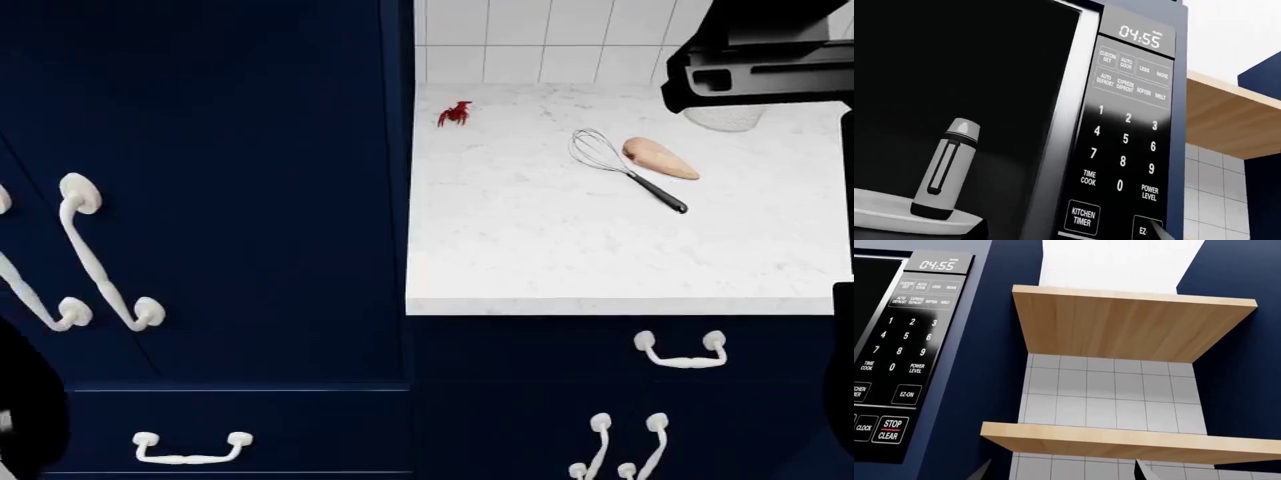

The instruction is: Open the microwave door

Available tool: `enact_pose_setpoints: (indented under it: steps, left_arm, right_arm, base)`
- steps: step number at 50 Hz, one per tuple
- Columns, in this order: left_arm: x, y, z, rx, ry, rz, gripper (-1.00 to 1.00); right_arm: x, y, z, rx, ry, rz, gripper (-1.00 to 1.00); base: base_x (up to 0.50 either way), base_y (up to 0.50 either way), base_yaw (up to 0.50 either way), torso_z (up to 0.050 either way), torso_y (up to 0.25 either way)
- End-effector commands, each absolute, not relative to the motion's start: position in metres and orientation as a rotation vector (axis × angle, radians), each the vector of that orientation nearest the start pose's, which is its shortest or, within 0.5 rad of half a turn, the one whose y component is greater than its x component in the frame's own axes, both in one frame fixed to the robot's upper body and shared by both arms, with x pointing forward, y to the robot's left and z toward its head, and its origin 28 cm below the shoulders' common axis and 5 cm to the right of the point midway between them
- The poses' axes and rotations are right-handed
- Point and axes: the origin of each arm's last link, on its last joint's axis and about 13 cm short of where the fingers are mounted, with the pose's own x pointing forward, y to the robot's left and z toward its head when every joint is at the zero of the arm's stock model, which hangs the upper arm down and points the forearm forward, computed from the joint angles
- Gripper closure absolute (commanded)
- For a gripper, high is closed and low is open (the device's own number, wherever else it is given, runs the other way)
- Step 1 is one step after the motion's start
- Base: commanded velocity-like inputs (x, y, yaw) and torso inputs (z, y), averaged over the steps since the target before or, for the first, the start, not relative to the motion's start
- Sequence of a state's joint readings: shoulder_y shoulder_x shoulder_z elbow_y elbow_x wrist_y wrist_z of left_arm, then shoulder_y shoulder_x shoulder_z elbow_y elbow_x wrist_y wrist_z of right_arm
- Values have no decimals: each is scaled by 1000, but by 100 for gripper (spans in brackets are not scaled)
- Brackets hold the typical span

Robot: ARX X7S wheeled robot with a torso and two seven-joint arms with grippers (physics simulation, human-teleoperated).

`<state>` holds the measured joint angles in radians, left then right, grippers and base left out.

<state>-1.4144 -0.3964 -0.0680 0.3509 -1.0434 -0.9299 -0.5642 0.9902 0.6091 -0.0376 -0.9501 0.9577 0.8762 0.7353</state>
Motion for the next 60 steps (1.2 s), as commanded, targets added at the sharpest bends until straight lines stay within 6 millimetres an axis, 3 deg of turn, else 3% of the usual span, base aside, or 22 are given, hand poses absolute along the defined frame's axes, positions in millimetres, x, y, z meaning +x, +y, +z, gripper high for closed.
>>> enact_pose_setpoints:
  steps: [1, 10, 27, 38, 46, 60]
  left_arm:
    - [208, 274, 409, -253, -747, 20, -100]
    - [177, 277, 401, -222, -768, 7, -100]
    - [152, 260, 383, -175, -780, -65, -100]
    - [179, 248, 391, -165, -781, -86, -100]
    - [207, 254, 404, -80, -829, 37, -100]
    - [228, 271, 429, 59, -872, 291, -100]
  right_arm:
    - [188, -119, 323, -58, -825, 3, -100]
    - [188, -117, 322, -53, -825, 11, -100]
    - [187, -117, 322, -49, -824, 12, -100]
    - [186, -118, 325, -52, -829, 11, -100]
    - [185, -118, 324, -52, -829, 12, -100]
    - [185, -117, 322, -49, -827, 15, -100]
  base:
    - [0, 0, 0, 0, 0]
    - [0, 0, 0, 0, 0]
    - [0, 0, 0, 0, 0]
    - [0, 0, 0, 0, 0]
    - [0, 0, 0, 0, 0]
    - [0, 0, 0, 0, 0]
